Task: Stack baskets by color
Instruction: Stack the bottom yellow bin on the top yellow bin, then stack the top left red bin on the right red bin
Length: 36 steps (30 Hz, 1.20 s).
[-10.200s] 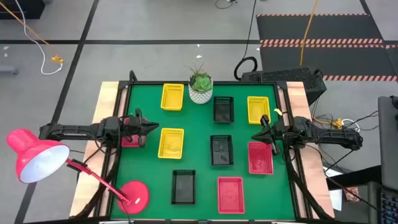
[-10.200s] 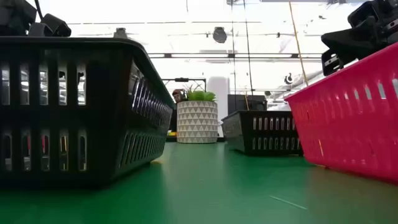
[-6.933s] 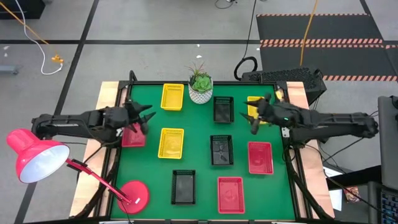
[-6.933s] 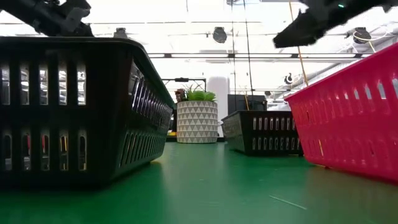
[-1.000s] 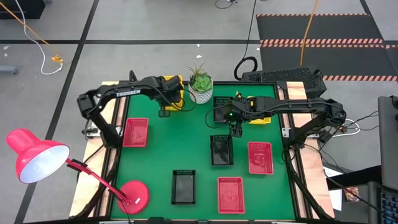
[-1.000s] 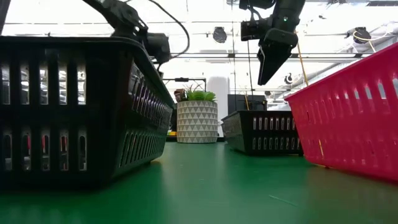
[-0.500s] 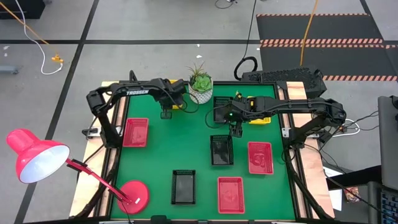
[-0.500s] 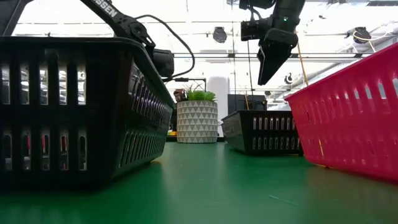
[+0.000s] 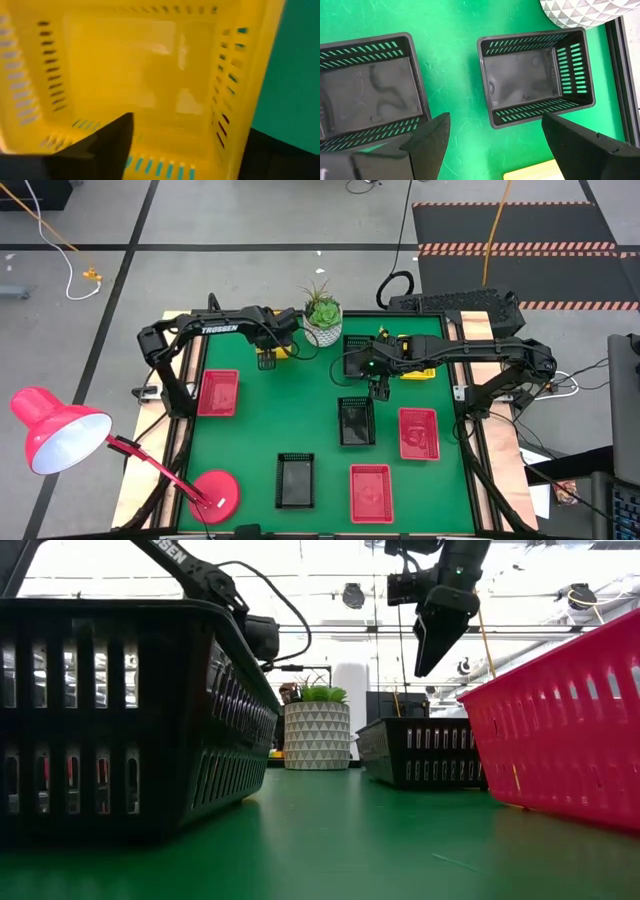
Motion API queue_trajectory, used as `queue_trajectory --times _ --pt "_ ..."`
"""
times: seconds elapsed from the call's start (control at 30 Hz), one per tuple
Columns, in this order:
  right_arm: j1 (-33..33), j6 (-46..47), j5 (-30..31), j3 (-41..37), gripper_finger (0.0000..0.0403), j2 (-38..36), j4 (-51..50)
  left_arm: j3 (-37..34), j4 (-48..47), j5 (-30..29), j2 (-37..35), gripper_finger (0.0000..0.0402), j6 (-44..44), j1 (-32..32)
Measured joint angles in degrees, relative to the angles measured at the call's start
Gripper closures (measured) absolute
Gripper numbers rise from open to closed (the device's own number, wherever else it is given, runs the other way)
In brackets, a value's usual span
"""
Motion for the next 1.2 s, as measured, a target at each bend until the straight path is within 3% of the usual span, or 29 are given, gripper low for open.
queue_trajectory --times 0.27,0.47,0.63,0.9,1.2 --pt "-0.11 -0.72 0.08 0.0 0.0094 0.02 0.22 0.46 1.11 -1.44 -8.67 0.0075 -1.0 0.15" --pt "-0.11 -0.7 0.07 0.0 0.0094 0.02 0.29 0.51 -3.23 -0.43 -13.32 0.0095 -5.48 -0.05" --pt "-0.11 -0.09 0.09 -0.18 0.0094 0.02 0.05 0.52 -16.15 6.7 -14.57 0.0122 -15.05 -2.22" --pt "-0.13 -0.48 -0.02 -5.61 0.0094 0.02 2.41 0.49 -30.02 11.24 -17.71 0.0157 -26.08 -12.68" --pt "0.37 0.59 0.05 -11.37 0.0094 -4.6 6.98 -3.87 -33.13 13.12 -24.01 0.0163 -41.01 -26.98"
